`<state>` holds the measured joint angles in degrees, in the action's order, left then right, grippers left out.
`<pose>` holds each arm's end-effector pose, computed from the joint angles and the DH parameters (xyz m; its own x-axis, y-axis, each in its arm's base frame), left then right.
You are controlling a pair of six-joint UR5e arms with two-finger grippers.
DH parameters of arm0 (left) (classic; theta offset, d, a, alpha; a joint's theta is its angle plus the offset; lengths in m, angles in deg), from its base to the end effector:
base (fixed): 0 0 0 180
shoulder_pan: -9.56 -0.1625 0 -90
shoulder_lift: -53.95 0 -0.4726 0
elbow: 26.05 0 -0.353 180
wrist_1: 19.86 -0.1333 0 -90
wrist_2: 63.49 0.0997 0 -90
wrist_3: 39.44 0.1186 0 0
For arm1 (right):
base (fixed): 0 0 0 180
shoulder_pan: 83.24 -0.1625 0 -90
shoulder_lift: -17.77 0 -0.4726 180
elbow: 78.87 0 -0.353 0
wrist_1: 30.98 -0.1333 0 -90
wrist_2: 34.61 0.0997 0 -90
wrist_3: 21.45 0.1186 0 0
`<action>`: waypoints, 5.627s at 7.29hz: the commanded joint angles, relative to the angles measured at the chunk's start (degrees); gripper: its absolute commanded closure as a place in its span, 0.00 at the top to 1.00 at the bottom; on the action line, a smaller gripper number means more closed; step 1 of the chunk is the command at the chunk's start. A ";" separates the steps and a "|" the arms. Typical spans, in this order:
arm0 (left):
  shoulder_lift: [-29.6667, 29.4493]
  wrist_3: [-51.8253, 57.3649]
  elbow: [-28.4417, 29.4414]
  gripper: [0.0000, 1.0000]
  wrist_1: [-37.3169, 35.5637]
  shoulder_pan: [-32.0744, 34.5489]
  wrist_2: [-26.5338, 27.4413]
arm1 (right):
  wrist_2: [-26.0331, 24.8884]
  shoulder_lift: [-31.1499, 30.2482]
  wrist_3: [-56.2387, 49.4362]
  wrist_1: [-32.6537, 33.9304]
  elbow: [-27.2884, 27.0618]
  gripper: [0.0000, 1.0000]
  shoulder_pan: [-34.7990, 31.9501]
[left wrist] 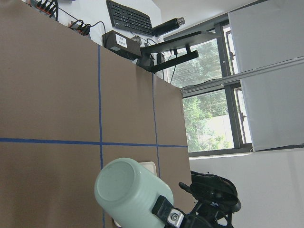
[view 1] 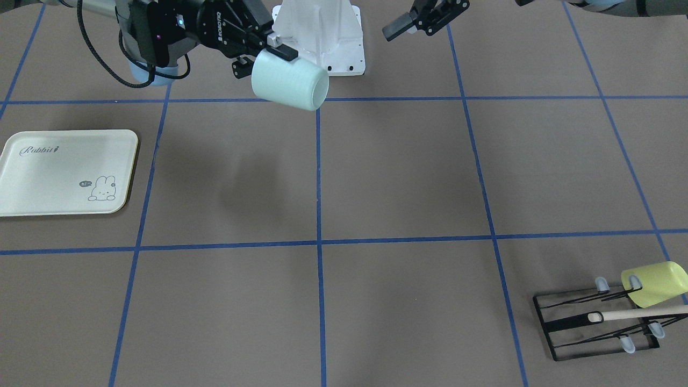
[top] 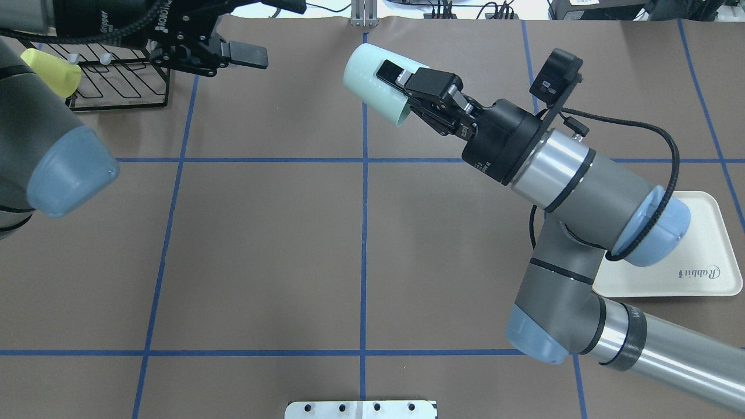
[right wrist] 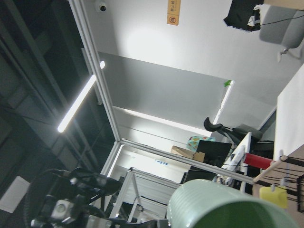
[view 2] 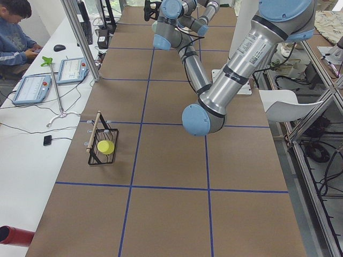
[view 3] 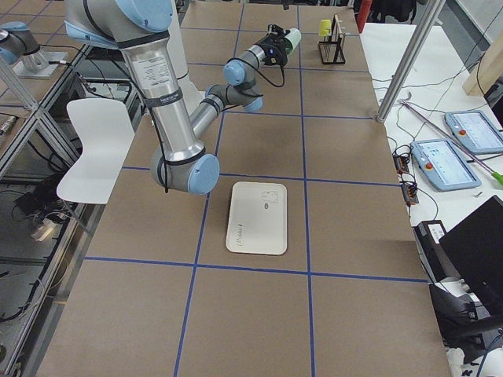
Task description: Left arm grabs green cup and hands to right arm on tray
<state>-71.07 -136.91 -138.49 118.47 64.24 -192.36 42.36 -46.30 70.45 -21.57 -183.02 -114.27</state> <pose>0.2542 -0.4606 0.1309 -0.1932 0.0976 -0.9763 0.2633 0.9637 0.0442 -0.3676 -0.4079 0.2155 -0.4590 -0.2384 0.8558 -0.6535 0.7432 -0.1435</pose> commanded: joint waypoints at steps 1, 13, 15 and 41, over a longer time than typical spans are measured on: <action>6.15 8.83 1.52 1.00 -0.51 0.26 0.02 | 8.57 -0.18 -0.75 21.24 -2.62 0.00 -5.58; 35.68 103.34 5.65 1.00 -43.75 30.37 -0.66 | 43.53 -16.85 -66.70 95.70 -21.62 0.00 -30.92; 40.89 104.15 9.16 1.00 -43.67 33.37 -0.77 | 43.62 -22.65 -75.77 95.18 -21.27 0.00 -34.00; 47.85 106.70 10.66 1.00 -44.72 35.24 -0.94 | 48.53 -33.75 -97.38 77.49 -6.25 1.00 -46.98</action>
<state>-23.24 -30.22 -127.92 73.79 99.47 -193.29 89.07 -79.92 -18.22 52.53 -190.53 -155.79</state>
